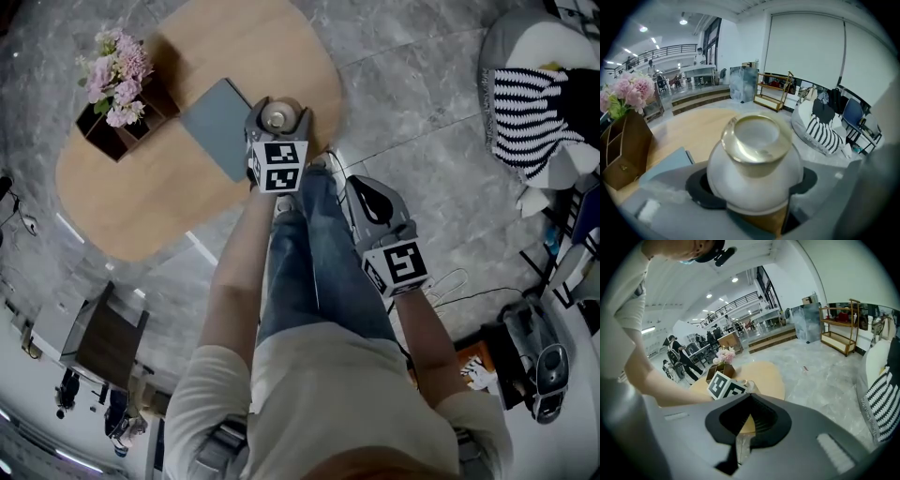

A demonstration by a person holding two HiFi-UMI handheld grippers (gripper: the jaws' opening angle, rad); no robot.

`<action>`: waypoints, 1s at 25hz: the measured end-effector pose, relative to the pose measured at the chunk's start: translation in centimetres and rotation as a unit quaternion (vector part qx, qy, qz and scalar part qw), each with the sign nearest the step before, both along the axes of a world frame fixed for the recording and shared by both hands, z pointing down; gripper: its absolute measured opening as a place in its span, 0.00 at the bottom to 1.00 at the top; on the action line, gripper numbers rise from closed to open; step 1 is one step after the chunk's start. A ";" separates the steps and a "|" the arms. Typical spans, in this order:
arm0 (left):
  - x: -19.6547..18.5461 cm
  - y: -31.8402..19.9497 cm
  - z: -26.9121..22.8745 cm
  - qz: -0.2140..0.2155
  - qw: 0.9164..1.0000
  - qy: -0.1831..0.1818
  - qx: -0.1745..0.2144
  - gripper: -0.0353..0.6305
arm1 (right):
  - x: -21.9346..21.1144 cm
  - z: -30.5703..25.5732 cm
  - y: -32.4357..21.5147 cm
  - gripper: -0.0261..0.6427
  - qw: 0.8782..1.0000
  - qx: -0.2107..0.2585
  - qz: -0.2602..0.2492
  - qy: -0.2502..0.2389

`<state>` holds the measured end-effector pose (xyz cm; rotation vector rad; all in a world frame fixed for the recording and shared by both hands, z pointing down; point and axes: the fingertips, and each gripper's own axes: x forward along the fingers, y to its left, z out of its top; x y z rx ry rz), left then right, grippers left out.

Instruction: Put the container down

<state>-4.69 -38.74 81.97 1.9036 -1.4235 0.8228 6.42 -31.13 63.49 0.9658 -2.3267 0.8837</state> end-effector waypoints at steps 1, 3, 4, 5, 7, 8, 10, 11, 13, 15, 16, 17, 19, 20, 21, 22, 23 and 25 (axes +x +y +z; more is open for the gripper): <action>0.0 0.0 0.3 0.001 1.000 -0.004 -0.003 0.57 | 0.0 0.0 -0.1 0.04 1.000 -0.002 0.000 -0.001; 0.0 0.1 0.9 0.001 1.000 -0.010 -0.012 0.57 | 0.1 0.0 -0.4 0.04 1.000 -0.002 -0.001 -0.003; -0.1 0.2 1.2 0.001 1.000 -0.013 -0.013 0.57 | 0.1 0.1 -0.6 0.04 1.000 -0.001 -0.001 -0.002; -0.1 0.2 1.3 0.004 1.000 -0.019 -0.011 0.57 | 0.2 0.1 -0.8 0.04 1.000 -0.001 0.000 -0.002; 0.0 0.2 1.5 0.015 0.999 -0.036 -0.002 0.57 | 0.3 0.2 -1.3 0.04 1.000 -0.001 0.005 -0.002; 0.0 0.2 1.5 0.020 0.999 -0.044 0.003 0.57 | 0.4 0.2 -1.5 0.04 1.000 0.000 0.007 -0.002; 0.0 0.2 1.5 0.025 0.998 -0.053 0.011 0.57 | 0.4 0.2 -1.8 0.04 1.000 0.000 0.009 -0.003; 0.0 0.3 1.5 0.026 0.998 -0.055 0.013 0.57 | 0.3 0.2 -1.8 0.04 1.000 0.000 0.009 -0.003; 0.1 0.3 1.6 0.028 0.998 -0.054 0.014 0.57 | 0.2 0.3 -1.8 0.04 1.000 -0.002 0.007 -0.005; 0.2 0.3 1.7 0.030 0.998 -0.053 0.012 0.57 | 0.0 0.2 -1.8 0.04 1.000 -0.002 0.004 -0.007; 0.2 0.3 1.7 0.031 0.998 -0.052 0.012 0.57 | -0.2 0.1 -1.8 0.04 1.000 -0.001 0.002 -0.008; 0.2 0.4 1.7 0.031 0.998 -0.051 0.010 0.57 | -0.3 0.0 -1.9 0.04 1.000 0.000 0.001 -0.009; 0.3 0.5 1.8 0.033 0.998 -0.044 0.004 0.57 | -0.4 -0.3 -1.8 0.04 1.000 -0.001 0.002 -0.011; 0.4 0.6 1.9 0.035 0.999 -0.036 0.000 0.58 | -0.4 -0.4 -1.8 0.04 1.000 -0.001 0.001 -0.012; 0.6 0.7 1.9 0.037 0.999 -0.027 -0.004 0.62 | -0.4 -0.5 -1.8 0.04 1.000 0.000 -0.001 -0.011; 0.7 0.7 1.8 0.038 0.999 -0.018 -0.006 0.64 | -0.4 -0.6 -1.8 0.04 1.000 0.001 -0.005 -0.010; 0.7 0.6 1.7 0.037 0.999 -0.012 -0.006 0.66 | -0.3 -0.6 -1.8 0.04 1.000 0.002 -0.006 -0.009; 0.6 0.9 1.5 0.028 1.000 -0.004 -0.008 0.68 | -0.1 -0.8 -1.8 0.04 1.000 0.002 -0.003 -0.011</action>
